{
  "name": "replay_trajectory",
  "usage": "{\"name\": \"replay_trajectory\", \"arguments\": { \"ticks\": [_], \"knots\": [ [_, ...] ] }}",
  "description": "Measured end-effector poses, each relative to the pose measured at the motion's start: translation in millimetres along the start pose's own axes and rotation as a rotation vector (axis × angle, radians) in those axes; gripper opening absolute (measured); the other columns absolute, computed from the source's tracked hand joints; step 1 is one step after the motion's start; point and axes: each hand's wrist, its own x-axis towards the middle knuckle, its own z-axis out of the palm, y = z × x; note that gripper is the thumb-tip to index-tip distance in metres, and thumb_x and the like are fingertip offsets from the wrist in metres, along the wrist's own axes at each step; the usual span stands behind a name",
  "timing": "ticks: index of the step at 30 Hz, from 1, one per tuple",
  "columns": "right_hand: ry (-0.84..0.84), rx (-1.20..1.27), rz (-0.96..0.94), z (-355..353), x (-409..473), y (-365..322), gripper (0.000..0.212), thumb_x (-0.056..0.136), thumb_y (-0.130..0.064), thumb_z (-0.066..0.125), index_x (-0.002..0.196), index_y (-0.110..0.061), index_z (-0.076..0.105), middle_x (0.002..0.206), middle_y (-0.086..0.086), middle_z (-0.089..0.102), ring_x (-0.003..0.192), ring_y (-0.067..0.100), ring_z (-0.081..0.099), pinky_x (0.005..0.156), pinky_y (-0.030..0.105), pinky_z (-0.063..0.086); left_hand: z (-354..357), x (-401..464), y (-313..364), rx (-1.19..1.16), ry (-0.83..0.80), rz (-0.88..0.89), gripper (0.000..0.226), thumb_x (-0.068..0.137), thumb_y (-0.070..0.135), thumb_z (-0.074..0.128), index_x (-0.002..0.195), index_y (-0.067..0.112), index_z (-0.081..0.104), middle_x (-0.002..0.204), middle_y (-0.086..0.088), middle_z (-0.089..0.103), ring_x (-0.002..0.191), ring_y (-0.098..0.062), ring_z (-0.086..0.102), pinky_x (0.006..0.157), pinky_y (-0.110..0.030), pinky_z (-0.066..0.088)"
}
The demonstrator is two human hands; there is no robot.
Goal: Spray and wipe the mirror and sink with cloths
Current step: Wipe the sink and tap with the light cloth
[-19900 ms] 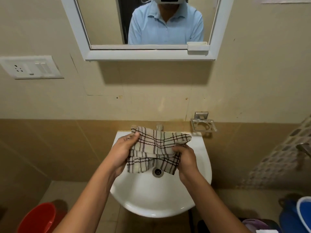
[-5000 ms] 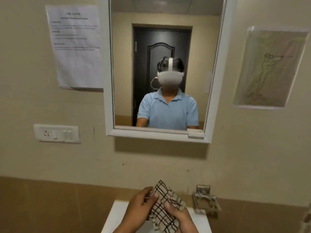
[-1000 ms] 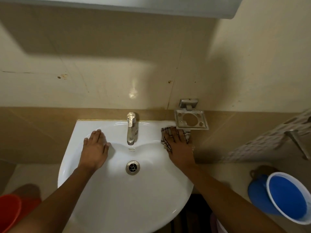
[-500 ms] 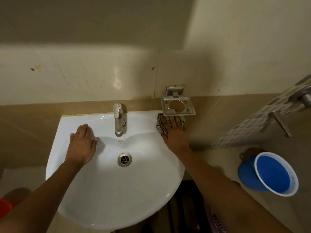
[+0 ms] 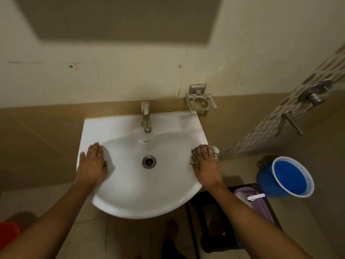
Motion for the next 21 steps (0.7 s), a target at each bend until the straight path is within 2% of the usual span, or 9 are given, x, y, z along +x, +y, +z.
{"name": "replay_trajectory", "arguments": {
  "ticks": [3, 6, 9, 12, 14, 17, 21],
  "knots": [
    [0.026, 0.034, 0.02, 3, -30, -17, 0.053, 0.091, -0.036, 0.044, 0.142, -0.023, 0.051, 0.159, 0.0, 0.035, 0.152, 0.023, 0.014, 0.118, 0.058, 0.022, 0, -23, -8, -0.016, 0.001, 0.001, 0.068, 0.092, 0.013, 0.054, 0.15, -0.007, 0.025, 0.158, -0.024, 0.027, 0.147, -0.039, 0.024, 0.117, -0.056, 0.022],
    [0.054, 0.058, 0.016, 7, -57, -37, 0.044, 0.09, -0.041, 0.042, 0.123, -0.022, 0.063, 0.142, -0.002, 0.054, 0.148, 0.019, 0.025, 0.117, 0.059, 0.02, 4, -38, -16, -0.038, 0.003, -0.007, 0.069, 0.089, 0.011, 0.056, 0.149, -0.009, 0.026, 0.156, -0.025, 0.029, 0.145, -0.04, 0.025, 0.117, -0.057, 0.024],
    [0.03, 0.07, 0.022, 7, -86, -64, 0.043, 0.096, -0.05, 0.038, 0.116, -0.025, 0.066, 0.136, -0.003, 0.059, 0.146, 0.019, 0.029, 0.119, 0.061, 0.012, 8, -48, -22, -0.073, -0.003, -0.012, 0.068, 0.086, 0.007, 0.058, 0.145, -0.011, 0.031, 0.153, -0.028, 0.032, 0.143, -0.043, 0.028, 0.114, -0.061, 0.026],
    [-0.002, 0.116, 0.005, 7, -115, -98, 0.058, 0.097, -0.067, 0.023, 0.116, -0.03, 0.063, 0.13, -0.009, 0.06, 0.141, 0.018, 0.034, 0.119, 0.061, 0.0, 10, -56, -21, -0.104, 0.013, -0.023, 0.068, 0.089, 0.006, 0.055, 0.148, -0.01, 0.026, 0.158, -0.025, 0.026, 0.147, -0.04, 0.021, 0.117, -0.057, 0.019],
    [0.003, 0.168, -0.055, 13, -130, -116, 0.06, 0.097, -0.069, 0.016, 0.114, -0.032, 0.061, 0.124, -0.013, 0.059, 0.136, 0.014, 0.037, 0.119, 0.059, -0.003, 11, -60, -21, -0.11, 0.017, -0.03, 0.067, 0.089, 0.006, 0.054, 0.149, -0.009, 0.026, 0.159, -0.023, 0.024, 0.148, -0.039, 0.02, 0.117, -0.057, 0.018],
    [0.059, 0.251, -0.186, 23, -142, -122, 0.046, 0.102, -0.058, 0.024, 0.118, -0.032, 0.057, 0.121, -0.016, 0.057, 0.128, 0.011, 0.04, 0.118, 0.058, 0.004, 14, -64, -22, -0.111, 0.032, -0.049, 0.065, 0.089, 0.005, 0.054, 0.148, -0.009, 0.029, 0.159, -0.023, 0.025, 0.148, -0.038, 0.02, 0.116, -0.06, 0.02],
    [0.093, 0.192, -0.399, 25, -129, -87, 0.043, 0.102, -0.055, 0.027, 0.125, -0.033, 0.057, 0.123, -0.015, 0.057, 0.124, 0.012, 0.045, 0.112, 0.058, 0.021, 15, -66, -18, -0.123, 0.049, -0.068, 0.064, 0.089, 0.002, 0.053, 0.148, -0.009, 0.029, 0.158, -0.024, 0.026, 0.147, -0.04, 0.021, 0.115, -0.062, 0.02]
  ]
}}
